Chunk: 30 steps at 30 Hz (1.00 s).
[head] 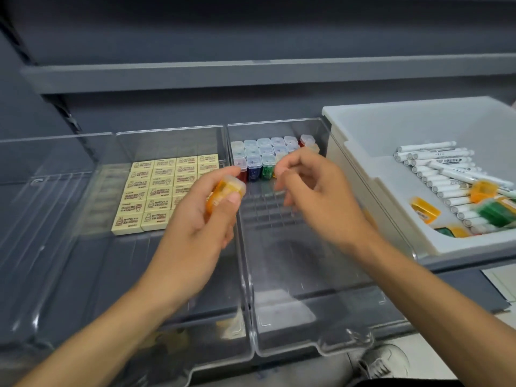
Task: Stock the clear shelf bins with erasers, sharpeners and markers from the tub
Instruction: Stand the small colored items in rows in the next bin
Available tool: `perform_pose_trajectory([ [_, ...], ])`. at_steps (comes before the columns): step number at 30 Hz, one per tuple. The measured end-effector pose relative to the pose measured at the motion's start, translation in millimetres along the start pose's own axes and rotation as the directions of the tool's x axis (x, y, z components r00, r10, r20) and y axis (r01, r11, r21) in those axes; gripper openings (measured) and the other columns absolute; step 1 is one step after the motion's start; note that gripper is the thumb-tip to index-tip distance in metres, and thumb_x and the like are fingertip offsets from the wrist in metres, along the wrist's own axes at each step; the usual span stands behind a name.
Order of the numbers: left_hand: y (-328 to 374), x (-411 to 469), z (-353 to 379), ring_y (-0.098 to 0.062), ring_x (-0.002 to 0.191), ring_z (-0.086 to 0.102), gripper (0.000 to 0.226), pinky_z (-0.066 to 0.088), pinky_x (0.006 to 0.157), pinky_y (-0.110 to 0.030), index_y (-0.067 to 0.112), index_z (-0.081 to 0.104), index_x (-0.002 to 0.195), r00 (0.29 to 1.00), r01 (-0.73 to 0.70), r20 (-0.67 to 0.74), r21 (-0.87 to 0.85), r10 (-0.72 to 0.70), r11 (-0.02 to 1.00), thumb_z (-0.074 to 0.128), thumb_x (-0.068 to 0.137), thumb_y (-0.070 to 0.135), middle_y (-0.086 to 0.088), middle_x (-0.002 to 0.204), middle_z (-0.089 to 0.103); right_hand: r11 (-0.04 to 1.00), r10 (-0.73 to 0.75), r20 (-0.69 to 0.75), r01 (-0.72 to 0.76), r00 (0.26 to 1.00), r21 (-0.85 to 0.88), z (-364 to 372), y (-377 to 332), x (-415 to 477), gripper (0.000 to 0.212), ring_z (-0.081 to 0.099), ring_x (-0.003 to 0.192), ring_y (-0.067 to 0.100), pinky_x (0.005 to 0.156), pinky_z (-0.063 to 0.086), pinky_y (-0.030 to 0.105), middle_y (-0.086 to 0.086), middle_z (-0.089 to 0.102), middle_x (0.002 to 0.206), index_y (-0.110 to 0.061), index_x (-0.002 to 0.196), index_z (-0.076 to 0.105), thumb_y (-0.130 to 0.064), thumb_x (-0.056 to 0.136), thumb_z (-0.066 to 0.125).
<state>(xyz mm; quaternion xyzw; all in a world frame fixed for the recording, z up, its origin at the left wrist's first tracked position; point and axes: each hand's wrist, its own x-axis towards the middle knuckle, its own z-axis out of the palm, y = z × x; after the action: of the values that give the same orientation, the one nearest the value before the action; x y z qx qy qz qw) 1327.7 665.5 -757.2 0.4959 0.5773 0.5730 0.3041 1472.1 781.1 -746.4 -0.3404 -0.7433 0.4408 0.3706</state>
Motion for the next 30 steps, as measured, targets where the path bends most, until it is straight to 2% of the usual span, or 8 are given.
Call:
perform_pose_trajectory([
  [3, 6, -10, 3, 0.001, 0.087, 0.054, 0.048, 0.043, 0.082, -0.027, 0.039, 0.05, 0.133, 0.996, -0.049, 0.074, 0.068, 0.044, 0.996, 0.052, 0.087, 0.052, 0.02, 0.098, 0.056, 0.987, 0.006, 0.165, -0.033, 0.986, 0.16, -1, -23, -27, 0.015, 0.059, 0.061, 0.011, 0.057, 0.048, 0.025, 0.004, 0.068, 0.077, -0.011, 0.095, 0.063, -0.024, 0.097, 0.057],
  [7, 16, -20, 5, -0.014, 0.121, 0.053, 0.05, 0.044, 0.1, -0.032, 0.033, 0.042, 0.139, 0.981, -0.115, 0.169, 0.082, 0.1, 0.99, 0.053, 0.091, 0.038, 0.007, 0.131, 0.048, 0.95, -0.011, 0.263, -0.072, 0.965, 0.303, 5, -29, -47, 0.025, 0.059, 0.06, 0.013, 0.058, 0.049, 0.027, 0.0, 0.066, 0.072, -0.009, 0.106, 0.057, -0.026, 0.089, 0.063],
  [12, 17, -22, 8, 0.0, 0.11, 0.049, 0.059, 0.038, 0.093, -0.008, 0.022, 0.03, 0.151, 0.966, -0.196, 0.219, 0.272, 0.138, 0.942, 0.048, 0.095, 0.021, 0.011, 0.125, 0.041, 0.94, -0.022, 0.23, -0.058, 0.973, 0.336, 6, -23, -49, 0.019, 0.062, 0.066, 0.011, 0.06, 0.05, 0.027, -0.004, 0.068, 0.079, -0.009, 0.102, 0.055, -0.019, 0.089, 0.066],
  [16, 19, -24, 11, -0.01, 0.095, 0.051, 0.072, 0.047, 0.078, -0.019, 0.028, 0.017, 0.156, 0.956, -0.23, 0.253, 0.328, 0.149, 0.916, 0.052, 0.092, 0.027, 0.022, 0.12, 0.035, 0.942, -0.015, 0.238, -0.066, 0.971, 0.328, 0, -27, -45, 0.01, 0.064, 0.066, 0.011, 0.062, 0.052, 0.024, -0.002, 0.068, 0.075, -0.009, 0.097, 0.056, -0.008, 0.091, 0.064],
  [19, 20, -20, 8, -0.01, 0.097, 0.051, 0.068, 0.046, 0.078, -0.025, 0.031, 0.03, 0.152, 0.95, -0.274, 0.243, 0.353, 0.195, 0.895, 0.058, 0.09, 0.031, 0.025, 0.112, 0.042, 0.945, -0.001, 0.209, -0.067, 0.978, 0.319, -4, -28, -43, 0.01, 0.064, 0.069, 0.012, 0.064, 0.053, 0.025, -0.002, 0.068, 0.075, -0.009, 0.096, 0.057, -0.013, 0.087, 0.061],
  [23, 17, -13, 3, -0.014, 0.085, 0.057, 0.058, 0.045, 0.075, -0.017, 0.037, 0.05, 0.137, 0.958, -0.278, 0.181, 0.376, 0.224, 0.884, 0.067, 0.082, 0.045, 0.013, 0.096, 0.059, 0.926, 0.011, 0.205, -0.087, 0.979, 0.368, -2, -27, -43, 0.013, 0.064, 0.073, 0.015, 0.065, 0.054, 0.026, -0.001, 0.069, 0.079, -0.008, 0.098, 0.057, -0.013, 0.086, 0.056],
  [27, 16, -12, 4, -0.015, 0.075, 0.056, 0.053, 0.045, 0.069, -0.018, 0.033, 0.057, 0.127, 0.966, -0.257, 0.115, 0.335, 0.231, 0.907, 0.074, 0.078, 0.044, 0.01, 0.083, 0.058, 0.86, 0.12, 0.218, -0.211, 0.969, 0.465, 0, -27, -43, 0.021, 0.069, 0.075, 0.019, 0.069, 0.055, 0.027, 0.011, 0.073, 0.083, -0.011, 0.105, 0.06, -0.017, 0.086, 0.067],
  [30, 15, -11, 4, -0.016, 0.074, 0.056, 0.047, 0.045, 0.067, -0.017, 0.033, 0.056, 0.12, 0.969, -0.245, 0.092, 0.332, 0.227, 0.911, 0.077, 0.078, 0.037, 0.008, 0.081, 0.057, 0.874, 0.169, 0.324, -0.294, 0.931, 0.387, -2, -25, -42, 0.036, 0.069, 0.074, 0.019, 0.073, 0.057, 0.031, 0.017, 0.073, 0.088, -0.006, 0.107, 0.064, -0.03, 0.08, 0.067],
])
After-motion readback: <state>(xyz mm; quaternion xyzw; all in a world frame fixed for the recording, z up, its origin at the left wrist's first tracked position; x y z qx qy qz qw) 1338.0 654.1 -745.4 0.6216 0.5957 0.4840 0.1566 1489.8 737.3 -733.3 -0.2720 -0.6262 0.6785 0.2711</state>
